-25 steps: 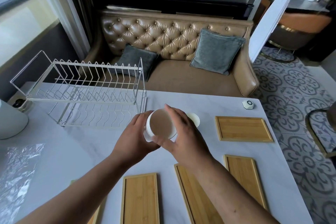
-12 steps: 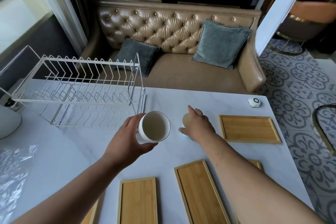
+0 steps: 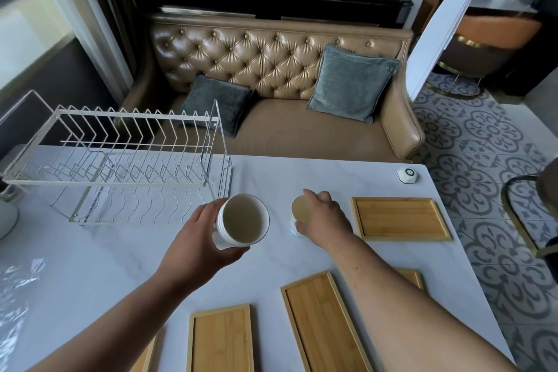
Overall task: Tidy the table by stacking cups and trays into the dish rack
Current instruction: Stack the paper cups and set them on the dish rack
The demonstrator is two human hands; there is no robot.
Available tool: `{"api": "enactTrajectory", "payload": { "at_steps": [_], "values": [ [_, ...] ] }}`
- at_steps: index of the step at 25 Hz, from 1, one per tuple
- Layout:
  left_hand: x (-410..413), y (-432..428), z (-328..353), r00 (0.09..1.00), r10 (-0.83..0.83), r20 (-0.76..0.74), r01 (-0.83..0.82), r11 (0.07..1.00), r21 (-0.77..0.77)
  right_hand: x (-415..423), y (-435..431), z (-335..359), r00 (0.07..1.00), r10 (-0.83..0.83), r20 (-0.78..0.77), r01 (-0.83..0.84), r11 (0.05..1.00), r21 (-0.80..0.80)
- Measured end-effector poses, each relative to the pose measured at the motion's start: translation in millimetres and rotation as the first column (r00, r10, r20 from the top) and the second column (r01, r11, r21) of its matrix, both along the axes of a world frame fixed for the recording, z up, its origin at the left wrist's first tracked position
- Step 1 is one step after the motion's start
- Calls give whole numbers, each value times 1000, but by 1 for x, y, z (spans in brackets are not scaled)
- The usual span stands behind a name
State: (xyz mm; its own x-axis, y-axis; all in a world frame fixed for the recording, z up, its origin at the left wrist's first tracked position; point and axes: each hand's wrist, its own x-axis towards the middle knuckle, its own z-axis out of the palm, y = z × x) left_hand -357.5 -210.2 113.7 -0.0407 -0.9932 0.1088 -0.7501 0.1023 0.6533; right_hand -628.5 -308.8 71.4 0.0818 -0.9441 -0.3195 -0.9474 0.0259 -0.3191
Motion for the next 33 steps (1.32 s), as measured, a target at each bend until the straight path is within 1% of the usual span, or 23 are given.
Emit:
{"api": "enactTrajectory", "payload": {
  "at_steps": [3,5,7,9,12,15,17,24,28,33],
  "values": [
    [3,5,2,1000,-2,-8,2,1000,-3,-2,19,41,975,-46,217,89,978,-191],
    [4,7,2,1000,4,-10,-4,1000,5,-3,40,72,943,-14,331,135,928,-347],
    [3,9,4,1000,9,-17,-8,1000,12,-5,65,104,902,45,429,180,865,-469],
    [0,11,5,1000,13,-27,-12,1000,19,-6,88,132,862,104,495,214,811,-544],
    [-5,16,9,999,19,-39,-18,1000,21,-3,115,165,841,197,505,189,766,-614],
    [-13,19,19,998,13,-59,-13,1000,-4,3,134,179,847,276,454,82,776,-625],
    [-18,22,27,998,10,-66,-12,1000,-23,6,142,180,856,288,428,38,792,-609],
    [-29,33,51,992,-31,-124,19,995,-94,15,153,173,850,290,439,16,821,-571],
    [-35,40,64,995,-76,-68,69,992,-107,18,154,169,861,288,420,-26,848,-529],
    [-43,45,74,995,-90,-32,87,991,-100,22,150,159,856,307,416,-81,874,-478]
  ]
}}
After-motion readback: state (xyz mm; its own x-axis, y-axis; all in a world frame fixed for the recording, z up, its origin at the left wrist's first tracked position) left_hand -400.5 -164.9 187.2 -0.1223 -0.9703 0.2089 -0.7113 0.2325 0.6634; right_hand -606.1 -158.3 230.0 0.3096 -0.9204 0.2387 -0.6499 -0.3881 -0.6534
